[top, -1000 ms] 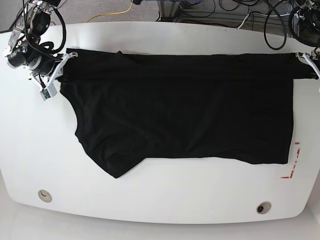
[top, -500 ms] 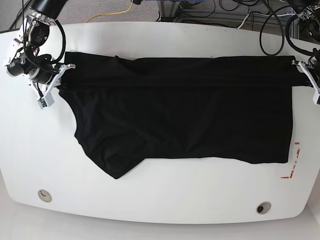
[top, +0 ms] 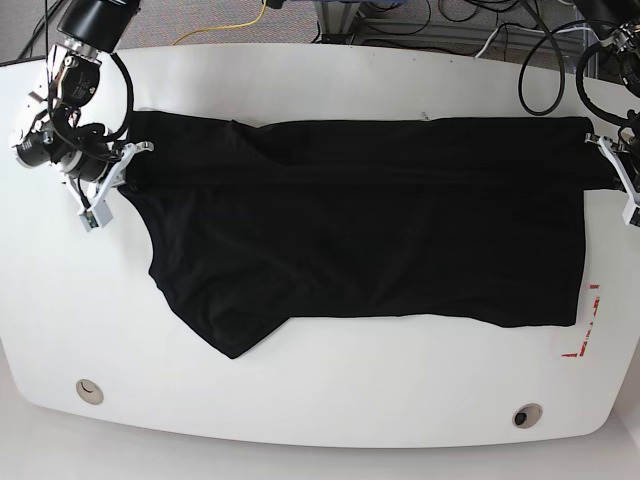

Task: Layout the t-shirt on the table in an organized manner, then fold the t-shirt properly
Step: 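Lower the stretched shirt edge onto the table with both grippers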

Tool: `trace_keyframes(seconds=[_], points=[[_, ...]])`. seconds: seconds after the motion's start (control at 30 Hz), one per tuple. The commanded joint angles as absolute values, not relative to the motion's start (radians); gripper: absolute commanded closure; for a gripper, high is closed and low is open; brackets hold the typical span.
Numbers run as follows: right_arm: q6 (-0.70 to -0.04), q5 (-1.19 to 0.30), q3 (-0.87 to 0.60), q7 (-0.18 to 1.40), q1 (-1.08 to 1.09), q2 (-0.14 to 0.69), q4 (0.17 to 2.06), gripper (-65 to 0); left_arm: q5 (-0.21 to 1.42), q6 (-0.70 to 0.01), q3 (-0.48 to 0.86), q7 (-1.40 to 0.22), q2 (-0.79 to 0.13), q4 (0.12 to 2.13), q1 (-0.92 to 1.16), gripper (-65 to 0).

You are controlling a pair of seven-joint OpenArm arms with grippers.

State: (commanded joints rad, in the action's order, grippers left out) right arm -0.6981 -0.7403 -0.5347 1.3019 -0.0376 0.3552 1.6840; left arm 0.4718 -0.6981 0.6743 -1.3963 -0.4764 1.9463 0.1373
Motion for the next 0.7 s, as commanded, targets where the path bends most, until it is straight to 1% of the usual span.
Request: trace_keyframes(seconds=[0.33,0.4,0.43,0.5,0.6,0.63,0.67,0.7], points=[[-0.698,-0.739,-0.498,1.273,-0.038,0.354,1.684,-0.3,0.472,-0.698,0.641,-1.396,-0.481,1.946,0.116,0.0],[-0.698,-0.739,-0.498,1.273,-0.038,0.354,1.684,-2.7,0.472,-0.698,0.639,-1.396,-0.481,1.946,0.113,0.0],[-0.698,-0.739,-0.498,1.273,-0.038,0.354,1.684,-5.5,0.472,-0.698,0.636,-1.396,-0.489,1.946,0.113,-2.2],[-0.698,-0.739,-0.501,1.273,-0.038,0.354,1.684,-14.1,0.472,-0.698,0.625,-1.396,-0.504,1.946,0.111,-11.0],[-0.665,-0.739,-0.506,1.271,-0.038,0.354,1.684,-30.9,0.472,-0.698,0.627,-1.396,-0.509,1.946,0.111,-26.9],[-0.653,-0.739,-0.506,1.270,-0.038,0.354,1.684,-34.9,0.470,-0.698,0.627,-1.396,-0.510,1.946,0.110,-30.8],[-0.639,-0.739,-0.506,1.265,-0.038,0.355,1.685,-42.0,0.469,-0.698,0.627,-1.396,-0.516,1.946,0.110,-36.9],[-0.631,-0.739,-0.506,1.260,-0.038,0.358,1.687,-46.9,0.456,-0.698,0.627,-1.396,-0.521,1.946,0.110,-41.3]])
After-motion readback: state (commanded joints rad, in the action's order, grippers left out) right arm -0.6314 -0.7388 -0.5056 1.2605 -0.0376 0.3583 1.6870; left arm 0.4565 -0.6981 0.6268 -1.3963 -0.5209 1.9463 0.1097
